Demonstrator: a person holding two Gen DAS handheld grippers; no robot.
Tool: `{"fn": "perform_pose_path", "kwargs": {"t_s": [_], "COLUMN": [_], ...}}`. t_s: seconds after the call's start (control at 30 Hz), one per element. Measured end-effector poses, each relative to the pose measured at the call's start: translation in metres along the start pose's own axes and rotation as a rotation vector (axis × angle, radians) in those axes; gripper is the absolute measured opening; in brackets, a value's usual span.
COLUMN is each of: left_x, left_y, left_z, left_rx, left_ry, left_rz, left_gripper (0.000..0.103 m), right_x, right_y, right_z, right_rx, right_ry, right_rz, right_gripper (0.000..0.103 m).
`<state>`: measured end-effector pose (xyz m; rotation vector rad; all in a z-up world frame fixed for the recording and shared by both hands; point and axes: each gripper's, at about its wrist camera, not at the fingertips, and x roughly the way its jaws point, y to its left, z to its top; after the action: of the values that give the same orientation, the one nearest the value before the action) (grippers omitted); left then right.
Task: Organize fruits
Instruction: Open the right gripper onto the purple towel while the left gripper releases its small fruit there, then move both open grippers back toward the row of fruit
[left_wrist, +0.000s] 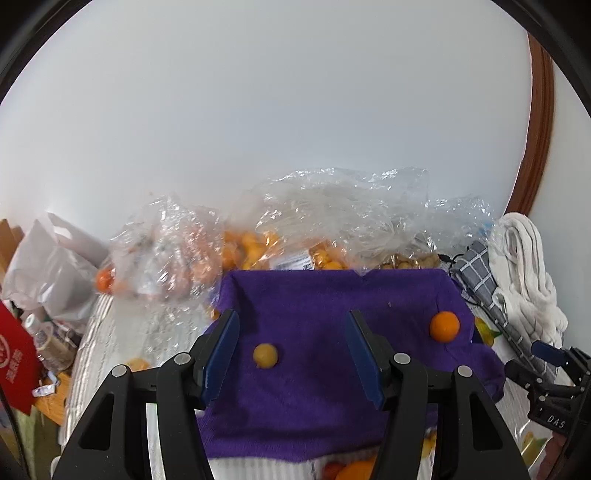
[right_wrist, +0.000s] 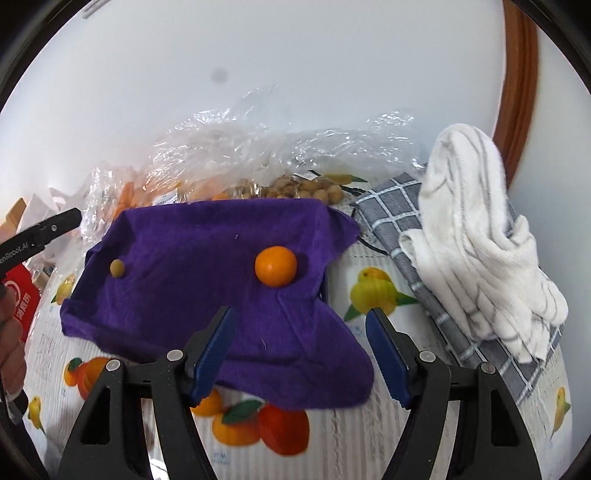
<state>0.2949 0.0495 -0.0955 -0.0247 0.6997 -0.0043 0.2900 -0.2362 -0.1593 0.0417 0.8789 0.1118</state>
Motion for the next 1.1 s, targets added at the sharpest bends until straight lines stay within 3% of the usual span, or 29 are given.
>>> {"fn": "perform_pose_path", "kwargs": {"t_s": [0.33,0.6,0.87,1.1], "left_x": [-0.031,-0.061,-0.077,-0.067], "left_y": [0.021,0.041,0.063,0.066], "left_z": [-0.064,-0.111,-0.142,-0.16], "left_rx": [-0.015,-0.07,-0.17,-0.136], "left_ry": [0.111,0.126,0.118,0.154], "left_rz": [0.074,0.112,0.092,0.129], "left_gripper": [0.057,0.057,0.057,0.057], "right_x": [-0.012,-0.028,-0.036,-0.036], "right_y": [0.011,0.01,0.011,0.022], "right_z": [-0.044,-0.078,-0.094,-0.106], "right_rx": [-0.037,-0.042,-0.048,-0.089], "right_ry": [0.039,0.02,0.0,0.004], "right_rz": [0.028,0.042,0.058,0.054], "right_gripper": [0.073,0.073,0.063,0.059]}}
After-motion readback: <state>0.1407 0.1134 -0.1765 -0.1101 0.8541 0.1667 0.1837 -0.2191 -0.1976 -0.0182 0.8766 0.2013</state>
